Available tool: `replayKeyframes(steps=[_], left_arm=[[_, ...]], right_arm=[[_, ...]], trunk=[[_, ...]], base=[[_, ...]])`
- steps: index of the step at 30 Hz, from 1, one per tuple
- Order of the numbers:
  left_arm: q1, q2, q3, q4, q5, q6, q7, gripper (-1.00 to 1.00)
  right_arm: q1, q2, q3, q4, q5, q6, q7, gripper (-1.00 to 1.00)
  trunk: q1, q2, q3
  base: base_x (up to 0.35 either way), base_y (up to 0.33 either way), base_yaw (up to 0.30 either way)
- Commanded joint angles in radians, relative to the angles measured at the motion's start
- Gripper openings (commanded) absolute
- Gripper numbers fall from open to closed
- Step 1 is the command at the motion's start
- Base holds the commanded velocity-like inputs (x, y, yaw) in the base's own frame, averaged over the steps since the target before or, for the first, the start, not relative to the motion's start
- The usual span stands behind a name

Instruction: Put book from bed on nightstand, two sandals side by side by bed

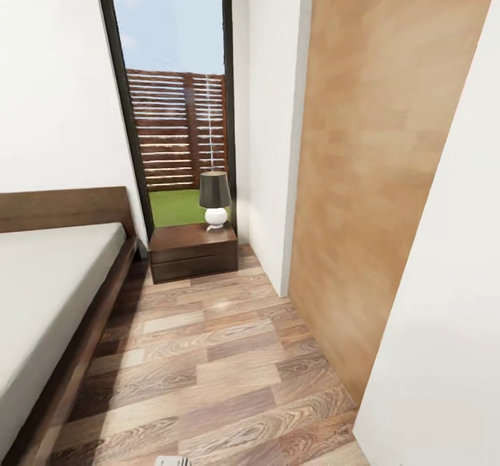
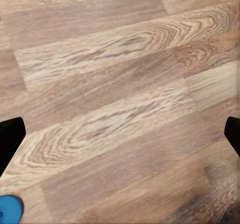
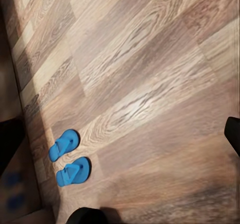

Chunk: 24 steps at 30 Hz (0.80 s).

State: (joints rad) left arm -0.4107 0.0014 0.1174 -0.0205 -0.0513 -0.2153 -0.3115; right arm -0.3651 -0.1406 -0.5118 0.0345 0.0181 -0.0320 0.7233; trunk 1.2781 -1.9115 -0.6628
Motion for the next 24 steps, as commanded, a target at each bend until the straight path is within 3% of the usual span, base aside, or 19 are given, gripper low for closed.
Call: replayKeyframes(steps=[1, 7, 16, 24], left_arm=[[0.0, 0.0, 0.008, 0.001, -0.005, -0.003, -0.003, 1.0], [0.0, 0.0, 0.008, 0.001, -0.005, -0.003, -0.003, 1.0], [0.0, 0.0, 0.007, 0.001, -0.006, -0.003, -0.003, 1.0], [0.0, 0.0, 0.008, 0.001, -0.006, -0.003, -0.003, 1.0]], right_arm=[[-0.002, -0.001, -0.004, 0.004, 0.002, -0.003, 0.002, 1.0], [-0.002, 0.0, -0.004, 0.004, 0.002, -0.003, 0.002, 1.0], [-0.002, -0.001, -0.004, 0.004, 0.002, -0.003, 0.002, 1.0], [-0.002, 0.0, -0.004, 0.004, 0.002, -0.003, 0.002, 1.0]], trunk=[[0.0, 0.0, -0.001], [0.0, 0.0, -0.001], [0.0, 0.0, -0.001], [0.0, 0.0, -0.001]], base=[[0.0, 0.0, -0.289], [0.0, 0.0, -0.215], [0.005, -0.003, -0.012], [0.158, -0.12, 0.0]])
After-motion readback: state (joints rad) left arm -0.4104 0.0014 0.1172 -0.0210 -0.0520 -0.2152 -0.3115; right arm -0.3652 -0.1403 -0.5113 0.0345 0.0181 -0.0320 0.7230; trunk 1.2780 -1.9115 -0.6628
